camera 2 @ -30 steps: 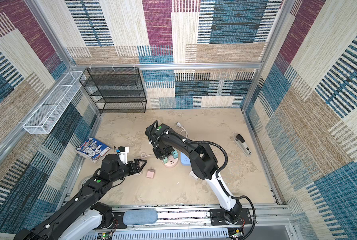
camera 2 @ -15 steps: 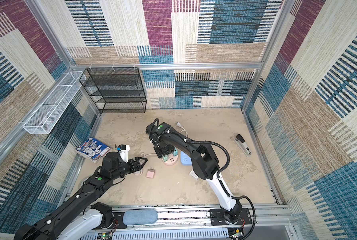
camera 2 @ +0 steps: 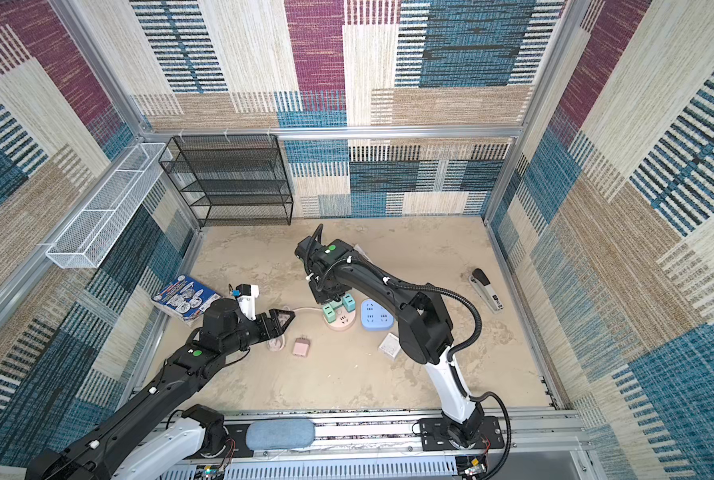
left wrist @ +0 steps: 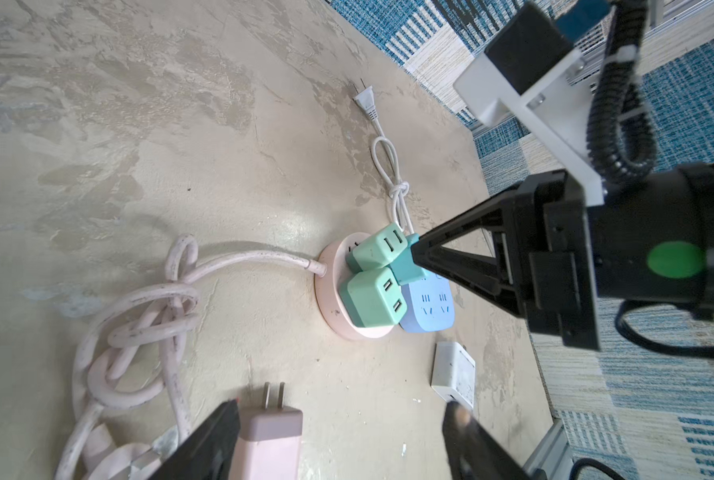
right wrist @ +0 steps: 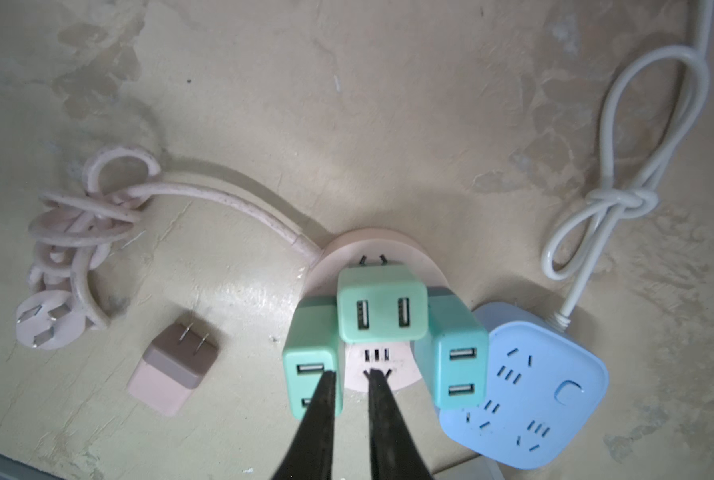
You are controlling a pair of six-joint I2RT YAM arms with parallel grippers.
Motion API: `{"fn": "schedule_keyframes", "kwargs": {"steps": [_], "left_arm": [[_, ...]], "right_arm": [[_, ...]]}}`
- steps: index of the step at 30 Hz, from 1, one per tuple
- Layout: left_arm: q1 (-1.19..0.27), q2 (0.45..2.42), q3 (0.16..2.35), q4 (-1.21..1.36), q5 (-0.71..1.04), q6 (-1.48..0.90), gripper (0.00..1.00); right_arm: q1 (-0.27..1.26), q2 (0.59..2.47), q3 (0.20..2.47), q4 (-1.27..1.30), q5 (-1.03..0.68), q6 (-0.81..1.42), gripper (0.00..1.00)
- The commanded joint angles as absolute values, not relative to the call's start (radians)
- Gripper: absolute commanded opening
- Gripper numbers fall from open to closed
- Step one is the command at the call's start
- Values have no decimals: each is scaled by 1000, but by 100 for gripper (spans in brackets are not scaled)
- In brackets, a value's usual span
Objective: Insert the plug
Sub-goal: 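Withdraw the right gripper away from the pink strip toward the robot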
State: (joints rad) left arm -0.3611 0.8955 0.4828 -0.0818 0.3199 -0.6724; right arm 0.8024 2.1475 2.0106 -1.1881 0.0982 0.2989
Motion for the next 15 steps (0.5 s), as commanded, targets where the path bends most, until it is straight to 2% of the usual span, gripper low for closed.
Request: {"fn": "schedule_keyframes", "kwargs": {"steps": [1,9,15], "left_arm": [[-360,900,501,-99,314,-652,82],[-360,909,511,-105,315,-649,81],[-362,910,507,-106,319,-649,81]], "right_arm": [[792,2163,2004,-1135,120,273,16],[779,2138,1881,-1058,75,268,15],[779,2102,1773,-1019,30,284,9]]}}
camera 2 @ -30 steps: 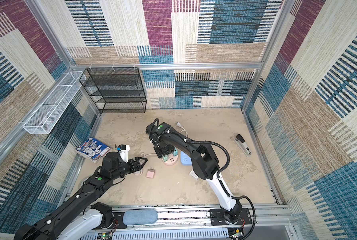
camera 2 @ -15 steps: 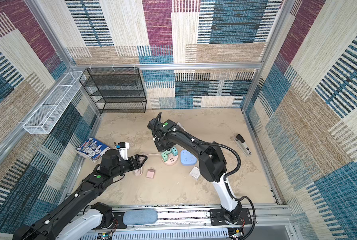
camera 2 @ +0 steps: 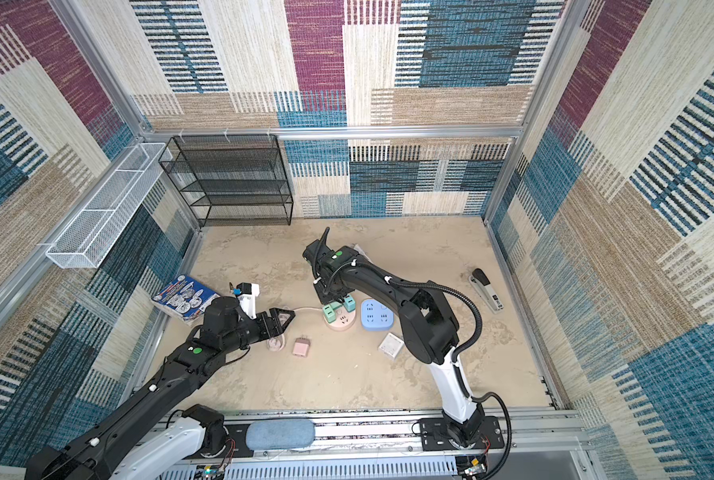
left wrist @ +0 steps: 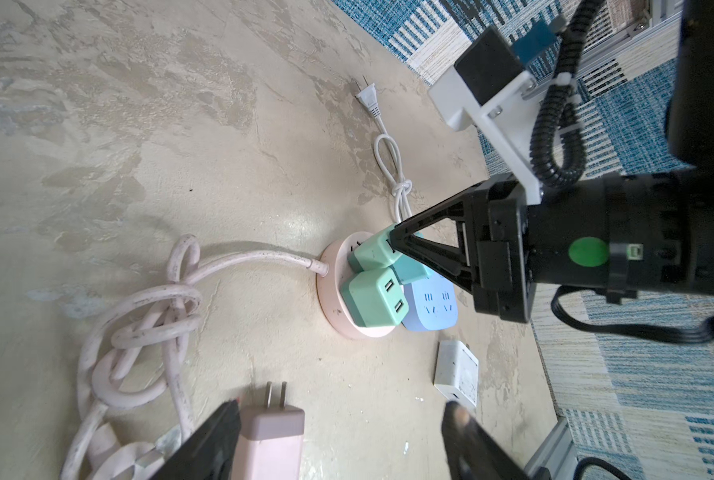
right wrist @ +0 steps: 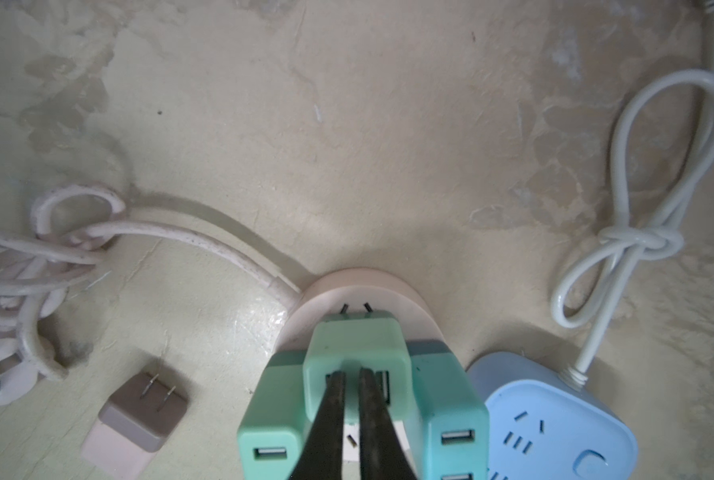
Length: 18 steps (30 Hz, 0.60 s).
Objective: Insert the plug
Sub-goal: 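Withdraw the right gripper away from the pink strip toward the robot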
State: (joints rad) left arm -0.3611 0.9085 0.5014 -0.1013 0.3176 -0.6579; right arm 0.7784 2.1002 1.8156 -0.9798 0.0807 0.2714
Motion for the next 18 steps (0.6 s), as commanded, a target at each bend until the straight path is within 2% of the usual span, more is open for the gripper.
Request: {"fn": "schedule_keyframes", "kwargs": {"steps": [1,12,16,18], "left_arm": [[-362,912,508,-107,319,-648,81],[-362,929,503,-94,327,-655,80],[-362,934,505,-91,326,-653,80],[-362,940,509,-92,324,-649,80]], "right_arm": [[779,2095,1756,-1014,19,285,8],[786,2016,1605,-971,-10,326,4],[787,2007,1594,-957,1,333,6],[785,2001,1625,-953,10,330,10]]}}
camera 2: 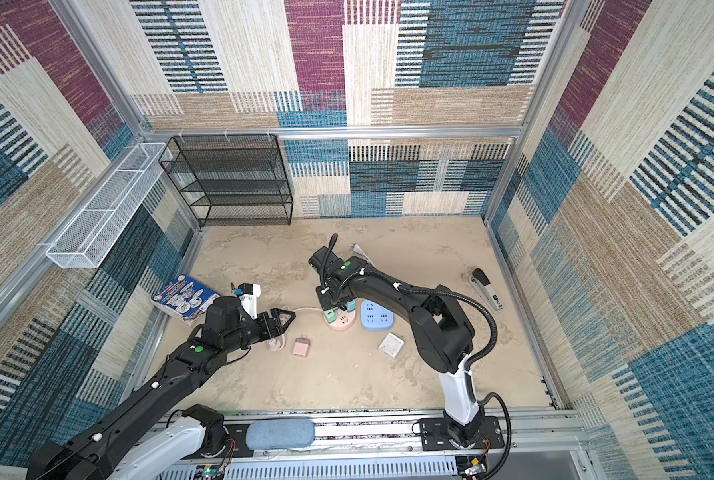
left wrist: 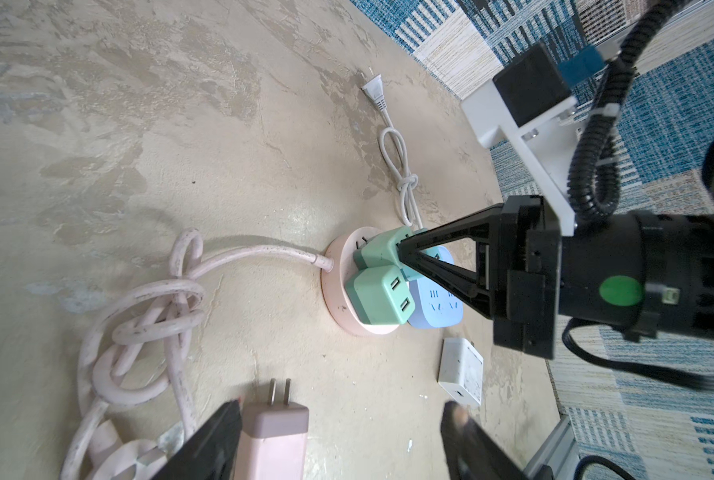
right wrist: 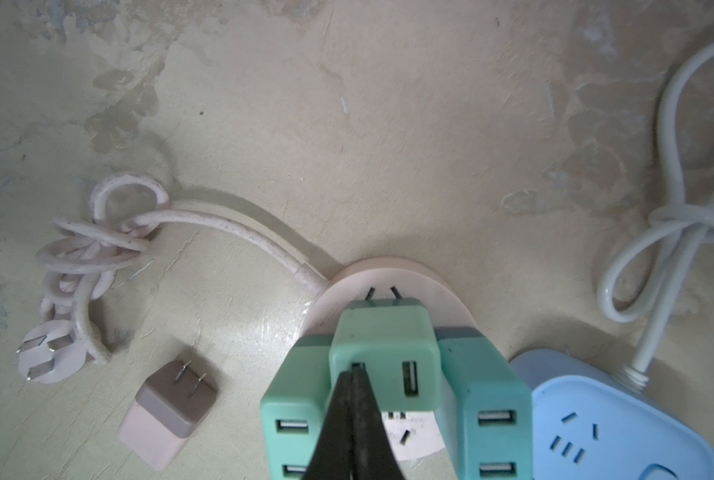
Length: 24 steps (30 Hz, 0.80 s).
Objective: Insert the plug
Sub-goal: 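Withdraw the right gripper away from the pink strip toward the robot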
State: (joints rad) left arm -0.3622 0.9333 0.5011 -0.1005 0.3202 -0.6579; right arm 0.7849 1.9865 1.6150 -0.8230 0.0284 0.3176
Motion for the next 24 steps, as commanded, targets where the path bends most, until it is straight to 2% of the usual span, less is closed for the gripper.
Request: {"fn": "schedule_keyframes", "kwargs": {"steps": [1,4,6,10,18,24], "left_arm": [[-362,940,509,-92,320,-647,80],[-362,947,517,-98,310,-639,80],[-362,951,525,-106,300,-631,80],[-362,948,550,-132,287,-619,80],[-360,948,568,-147,280,-620,81],[-360,967,573,-150,297,-623,81]], "right_arm": [[785,1995,1642,-950,15,329,11],[784,1966,1695,-929,49,331,33],[784,1934,1707,-909,87,335,41],[784,1854,1629,-872,91,337,42],[810,1667,1275,-759,-5,393,41],[845,1726,1224,-670,-56,396,39]]}}
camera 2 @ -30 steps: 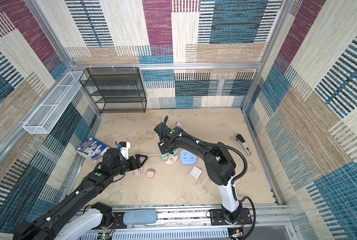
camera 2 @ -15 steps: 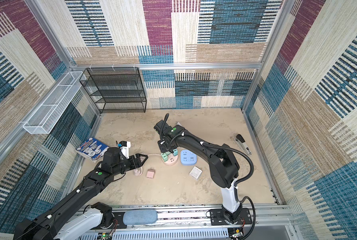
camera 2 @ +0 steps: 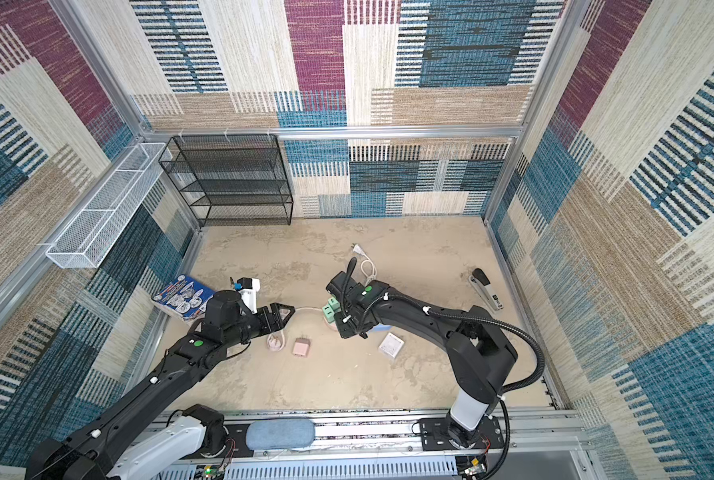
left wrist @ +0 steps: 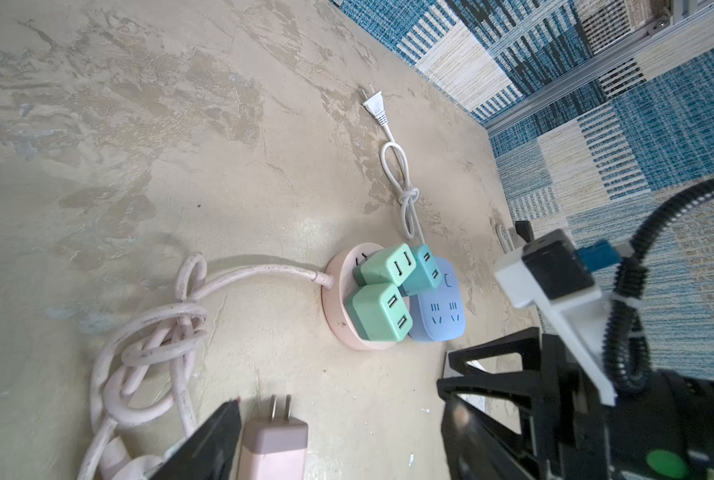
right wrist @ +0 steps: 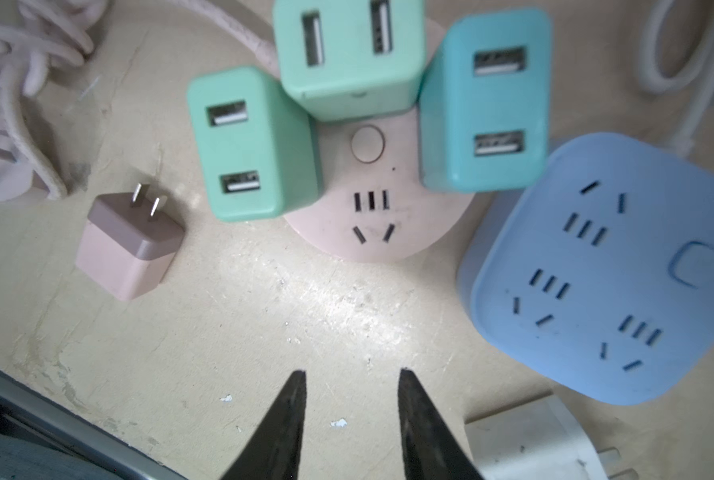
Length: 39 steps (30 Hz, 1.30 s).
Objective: Insert the plug
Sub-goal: 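Withdraw the right gripper away from the pink strip toward the robot, then lower the left gripper onto the pink charger block and close it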
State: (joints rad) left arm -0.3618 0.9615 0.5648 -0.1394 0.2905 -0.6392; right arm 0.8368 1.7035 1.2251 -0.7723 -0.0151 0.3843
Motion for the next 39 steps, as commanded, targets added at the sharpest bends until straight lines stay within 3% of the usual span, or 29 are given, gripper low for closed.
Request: {"fn": "schedule_keyframes", "kwargs": {"steps": [1,10,17,26,31,39], "left_arm": [[-360,969,572,-151,303,-627,81],[-360,927,542,-169,323,-649,81],[-360,879,542,-228,306,-643,81],[-435,930,593,-366,214,-631,78],[-588,1129,709,-498,43,-599,78],[-634,1344,836,-601,-20,-547,81]], "right_arm": [[844,1749,1233,-653,-59,391,38],[845,1953,1455,-690,20,303,34],[845,2026,1563,-704,-29,278,34],[845,1815,1455,-642,-47,330,42],[845,1702,1379,-592,-24,358,48],[845,1640,1310,-575,22,364,55]]}}
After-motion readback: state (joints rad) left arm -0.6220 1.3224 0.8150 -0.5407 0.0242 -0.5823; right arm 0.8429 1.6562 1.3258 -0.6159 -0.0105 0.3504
